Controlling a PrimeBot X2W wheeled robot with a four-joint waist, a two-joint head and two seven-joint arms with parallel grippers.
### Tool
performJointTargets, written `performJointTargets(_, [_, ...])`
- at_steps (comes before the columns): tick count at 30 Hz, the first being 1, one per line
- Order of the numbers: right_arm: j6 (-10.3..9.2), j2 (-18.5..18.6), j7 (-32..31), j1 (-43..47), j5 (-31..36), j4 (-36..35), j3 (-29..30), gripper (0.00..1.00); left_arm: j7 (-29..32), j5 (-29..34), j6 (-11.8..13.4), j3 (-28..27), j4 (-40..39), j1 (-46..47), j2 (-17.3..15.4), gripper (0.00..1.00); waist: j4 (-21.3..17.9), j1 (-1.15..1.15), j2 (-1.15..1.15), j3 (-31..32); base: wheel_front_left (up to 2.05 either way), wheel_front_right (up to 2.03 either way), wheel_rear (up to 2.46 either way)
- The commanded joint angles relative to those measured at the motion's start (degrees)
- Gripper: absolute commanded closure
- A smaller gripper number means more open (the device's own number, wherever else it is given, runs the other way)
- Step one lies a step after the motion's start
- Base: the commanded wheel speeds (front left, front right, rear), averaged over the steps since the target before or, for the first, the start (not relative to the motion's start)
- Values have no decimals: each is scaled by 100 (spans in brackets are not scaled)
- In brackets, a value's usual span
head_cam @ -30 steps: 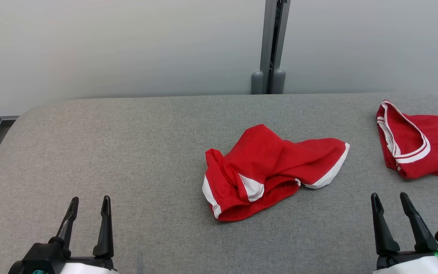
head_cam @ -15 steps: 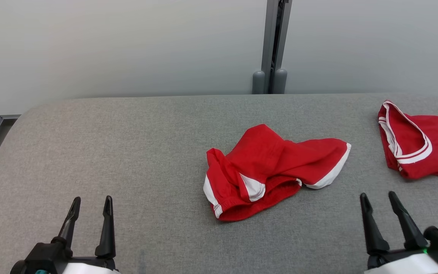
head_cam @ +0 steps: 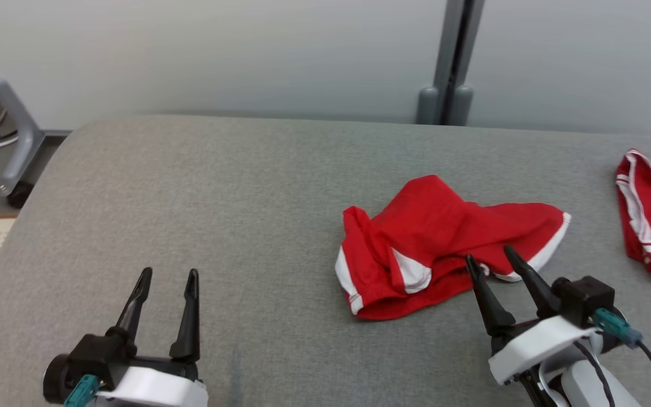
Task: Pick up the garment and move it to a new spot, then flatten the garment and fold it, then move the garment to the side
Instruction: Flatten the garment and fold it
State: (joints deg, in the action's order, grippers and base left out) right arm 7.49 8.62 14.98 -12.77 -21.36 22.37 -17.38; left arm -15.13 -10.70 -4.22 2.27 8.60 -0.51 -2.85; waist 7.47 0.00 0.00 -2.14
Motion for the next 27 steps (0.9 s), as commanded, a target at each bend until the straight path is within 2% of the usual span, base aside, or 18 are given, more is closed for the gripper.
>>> performJointTargets(1, [2,35,28,-132,-56,163,-47,0,1,-51,17,49,20,134,-16,0,184,0,0,-127,0,0,0])
performJointTargets(9, [2,-63,28,-618,-328,1212,-262,0,1,-172,90,354,111,414,-17,0,614,0,0,-324,0,0,0])
performJointTargets(18, [2,-230,29,-915,-638,1966,-428,0,1,-200,65,348,186,571,-16,0,803,0,0,-492,0,0,0])
performJointTargets(19, [2,-260,29,-936,-686,2049,-453,23,1,-196,61,344,190,597,-16,0,813,0,0,-505,0,0,0])
performJointTargets(20, [2,-287,29,-976,-757,2102,-481,64,1,-196,56,344,197,614,-16,0,825,0,0,-522,0,0,0])
performJointTargets(21, [2,-307,29,-1015,-846,2193,-523,100,1,-199,51,345,205,628,-15,0,834,0,0,-533,0,0,0])
performJointTargets(25, [2,-279,29,-1183,-928,2191,-562,100,1,-193,53,314,234,638,-16,0,837,0,0,-541,0,0,0])
performJointTargets(27, [2,-170,29,-1121,-832,1968,-472,100,1,-176,77,236,257,585,-16,0,764,0,0,-470,0,0,0])
